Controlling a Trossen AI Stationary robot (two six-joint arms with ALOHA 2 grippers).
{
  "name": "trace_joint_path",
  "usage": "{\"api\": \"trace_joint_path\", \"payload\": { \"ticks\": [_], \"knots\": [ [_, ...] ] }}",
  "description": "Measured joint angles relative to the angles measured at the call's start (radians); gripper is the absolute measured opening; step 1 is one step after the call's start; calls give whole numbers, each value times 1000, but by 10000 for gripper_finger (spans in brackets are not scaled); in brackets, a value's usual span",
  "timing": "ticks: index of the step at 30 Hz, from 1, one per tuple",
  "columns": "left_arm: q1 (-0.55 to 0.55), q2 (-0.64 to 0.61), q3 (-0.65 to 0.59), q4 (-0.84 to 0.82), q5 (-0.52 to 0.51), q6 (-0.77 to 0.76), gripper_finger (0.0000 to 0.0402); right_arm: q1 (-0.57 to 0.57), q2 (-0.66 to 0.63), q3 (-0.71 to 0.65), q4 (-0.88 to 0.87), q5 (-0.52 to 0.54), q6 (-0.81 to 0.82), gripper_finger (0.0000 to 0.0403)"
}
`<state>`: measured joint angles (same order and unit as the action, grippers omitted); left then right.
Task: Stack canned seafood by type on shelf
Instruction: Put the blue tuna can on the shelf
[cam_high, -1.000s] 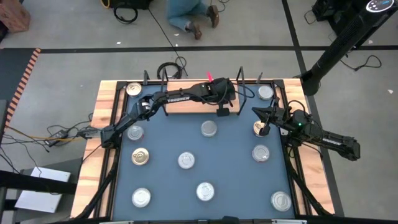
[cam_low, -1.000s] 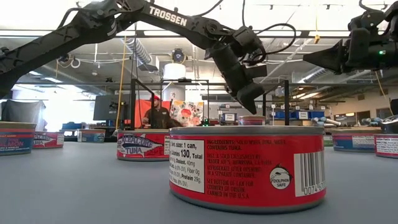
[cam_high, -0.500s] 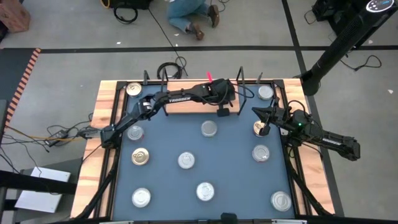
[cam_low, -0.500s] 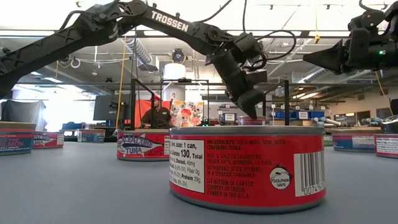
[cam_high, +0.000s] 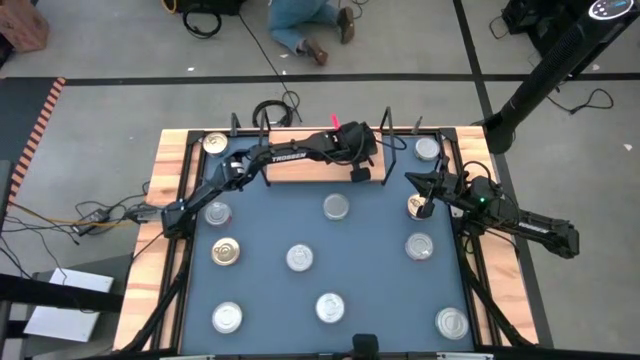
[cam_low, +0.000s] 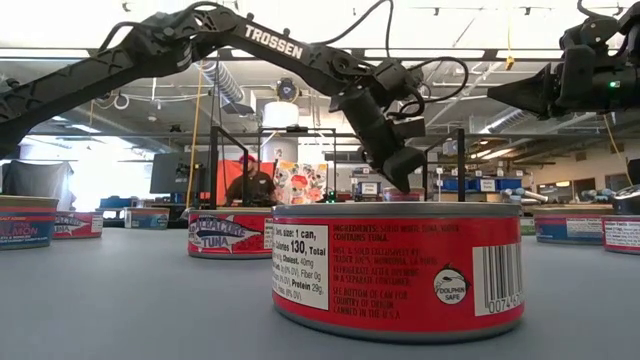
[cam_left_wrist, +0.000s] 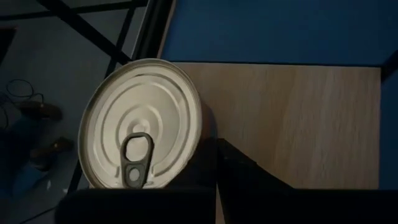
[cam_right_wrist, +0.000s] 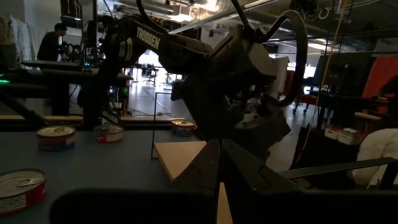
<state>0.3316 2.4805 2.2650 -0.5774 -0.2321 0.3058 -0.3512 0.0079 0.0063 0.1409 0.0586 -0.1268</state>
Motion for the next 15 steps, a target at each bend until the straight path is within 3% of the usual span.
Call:
{"api": "trace_joint_path", "payload": {
  "ticks": [15],
  "knots": [
    [20,-3,1,9,-58,-3,5,0,0,0,0,0,0,28]
  ]
}}
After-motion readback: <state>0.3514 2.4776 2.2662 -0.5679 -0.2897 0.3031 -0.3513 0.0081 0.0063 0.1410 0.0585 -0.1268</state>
